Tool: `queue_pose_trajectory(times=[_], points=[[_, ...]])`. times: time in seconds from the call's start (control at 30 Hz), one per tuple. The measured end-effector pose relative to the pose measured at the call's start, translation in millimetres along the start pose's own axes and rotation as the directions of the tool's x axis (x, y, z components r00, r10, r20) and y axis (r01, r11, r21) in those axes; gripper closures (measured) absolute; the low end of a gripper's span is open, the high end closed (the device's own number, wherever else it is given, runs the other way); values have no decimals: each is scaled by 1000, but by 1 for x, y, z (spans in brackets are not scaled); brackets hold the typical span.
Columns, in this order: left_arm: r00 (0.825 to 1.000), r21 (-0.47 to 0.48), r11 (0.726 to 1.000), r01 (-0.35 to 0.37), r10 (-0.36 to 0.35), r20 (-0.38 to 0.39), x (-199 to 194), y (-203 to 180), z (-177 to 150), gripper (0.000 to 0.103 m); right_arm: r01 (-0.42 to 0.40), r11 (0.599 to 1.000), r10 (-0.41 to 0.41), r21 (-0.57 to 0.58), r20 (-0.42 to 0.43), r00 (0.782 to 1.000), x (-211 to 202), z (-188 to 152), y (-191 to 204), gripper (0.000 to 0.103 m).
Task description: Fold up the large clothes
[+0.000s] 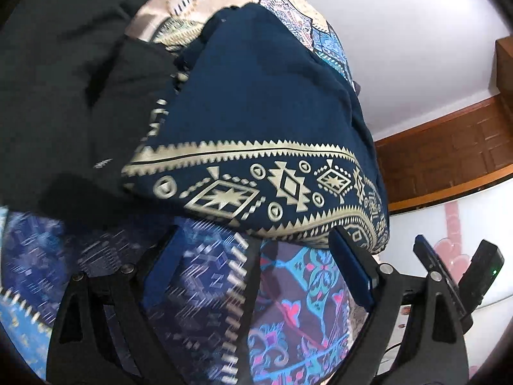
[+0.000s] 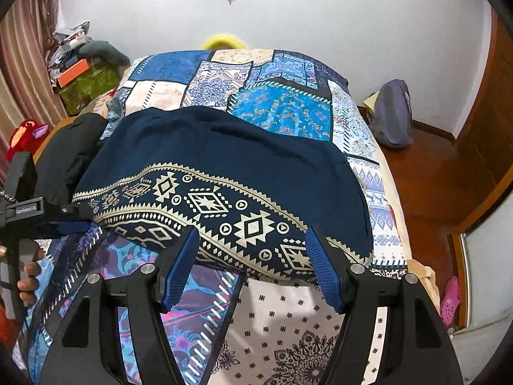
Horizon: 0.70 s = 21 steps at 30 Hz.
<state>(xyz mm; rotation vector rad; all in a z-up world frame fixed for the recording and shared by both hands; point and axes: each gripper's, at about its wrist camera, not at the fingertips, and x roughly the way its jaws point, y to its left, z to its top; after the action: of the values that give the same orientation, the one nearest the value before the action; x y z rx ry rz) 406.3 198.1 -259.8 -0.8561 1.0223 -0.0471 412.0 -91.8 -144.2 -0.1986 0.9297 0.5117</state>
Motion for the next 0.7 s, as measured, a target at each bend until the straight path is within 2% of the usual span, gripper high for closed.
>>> queue_pose_trajectory(times=[0.1, 0.3, 0.4, 0.47, 0.5, 0.53, 0.6, 0.67, 0.7], points=[[999, -10, 1000, 11, -11, 31, 9, -4, 6, 12, -7, 1000, 7, 21, -3, 1000, 7, 1, -2, 38], [993, -113, 988, 104, -96, 69, 30, -1, 27, 12, -4, 1000, 4, 21, -14, 1000, 22, 6, -2, 38], [988, -125, 982, 138, -128, 90, 32, 0, 33, 13, -10, 999, 11, 35, -26, 1000, 28, 7, -1, 38], [987, -133, 982, 135, -122, 105, 33, -3, 34, 18, -15, 999, 17, 40, -31, 999, 31, 7, 0, 38], [988, -137, 983, 122, -106, 115, 33, -5, 34, 28, -16, 999, 17, 41, -35, 999, 32, 6, 1, 38], [989, -136, 987, 91, -74, 132, 33, -8, 34, 44, -13, 999, 15, 39, -40, 999, 33, 6, 2, 38], [990, -127, 992, 21, -3, 144, 35, -16, 36, 63, -11, 999, 13, 36, -52, 999, 34, 5, 4, 38], [986, -111, 994, -20, 38, 165, 33, -27, 35, 66, -25, 999, 27, 38, -60, 998, 33, 4, 5, 38], [981, -83, 995, -52, 66, 183, 31, -34, 32, 77, -36, 998, 39, 43, -61, 997, 33, 6, 5, 38]])
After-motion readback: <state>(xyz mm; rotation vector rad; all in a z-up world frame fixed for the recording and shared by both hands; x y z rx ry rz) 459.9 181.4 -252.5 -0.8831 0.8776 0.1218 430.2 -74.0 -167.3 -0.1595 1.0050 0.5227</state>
